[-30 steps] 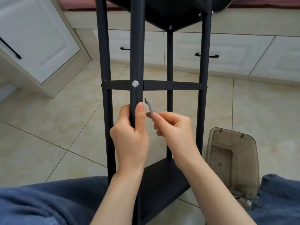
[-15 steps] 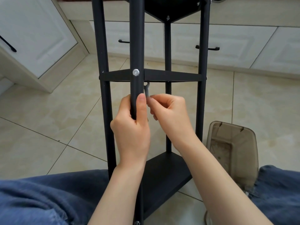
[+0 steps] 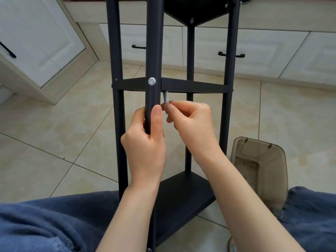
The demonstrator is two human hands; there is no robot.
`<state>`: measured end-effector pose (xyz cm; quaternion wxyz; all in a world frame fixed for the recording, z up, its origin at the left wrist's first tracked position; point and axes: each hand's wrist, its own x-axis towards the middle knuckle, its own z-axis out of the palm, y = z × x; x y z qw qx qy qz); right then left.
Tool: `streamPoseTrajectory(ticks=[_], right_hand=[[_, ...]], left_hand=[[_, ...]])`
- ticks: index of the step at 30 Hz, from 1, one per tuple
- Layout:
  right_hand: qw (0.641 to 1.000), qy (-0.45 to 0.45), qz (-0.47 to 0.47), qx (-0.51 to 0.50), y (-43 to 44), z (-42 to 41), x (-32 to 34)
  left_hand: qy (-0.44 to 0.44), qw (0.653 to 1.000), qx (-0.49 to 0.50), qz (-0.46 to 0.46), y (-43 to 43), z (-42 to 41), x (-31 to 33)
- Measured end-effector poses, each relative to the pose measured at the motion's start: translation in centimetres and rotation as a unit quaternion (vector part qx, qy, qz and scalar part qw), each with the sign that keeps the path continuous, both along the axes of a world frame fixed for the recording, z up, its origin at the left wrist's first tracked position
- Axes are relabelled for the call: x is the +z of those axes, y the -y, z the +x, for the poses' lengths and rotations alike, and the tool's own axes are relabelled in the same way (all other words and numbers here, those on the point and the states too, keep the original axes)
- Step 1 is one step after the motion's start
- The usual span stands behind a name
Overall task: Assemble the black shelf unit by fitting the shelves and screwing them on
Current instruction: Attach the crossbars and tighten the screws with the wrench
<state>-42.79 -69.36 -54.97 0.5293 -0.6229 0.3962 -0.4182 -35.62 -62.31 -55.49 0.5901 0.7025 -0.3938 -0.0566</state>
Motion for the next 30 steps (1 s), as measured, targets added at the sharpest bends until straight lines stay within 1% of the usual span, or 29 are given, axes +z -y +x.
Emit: streamPoseTrajectory(ticks=[7,13,20,26,30], right_hand=[[1.000,-0.015,-0.009,0.018,0.1,0.0,0.1],[1.000,-0.001,-0.008,0.009,0.3,0.1,-0.2],[1.000,-0.006,-0.012,0.011,0.4,0.1,-0.7],[1.000,0.016,-0.017,0.005,0.9,0.5,-0.8],[0.999,0.016,-0.030,0.005,0.8,0.9,-0.9]], left_hand=[[0.007,1.000,0.002,0.007,0.1,0.3,-0.1],[0.006,1.000,-0.005,0.009,0.0,0.3,-0.3],[0.009,1.000,-0.008,0.014,0.1,0.4,-0.2],[-0.024,1.000,-0.008,0.013,0.2,0.7,-0.3],[-0.034,0.999,-0.012,0.014,0.0,1.4,-0.3]])
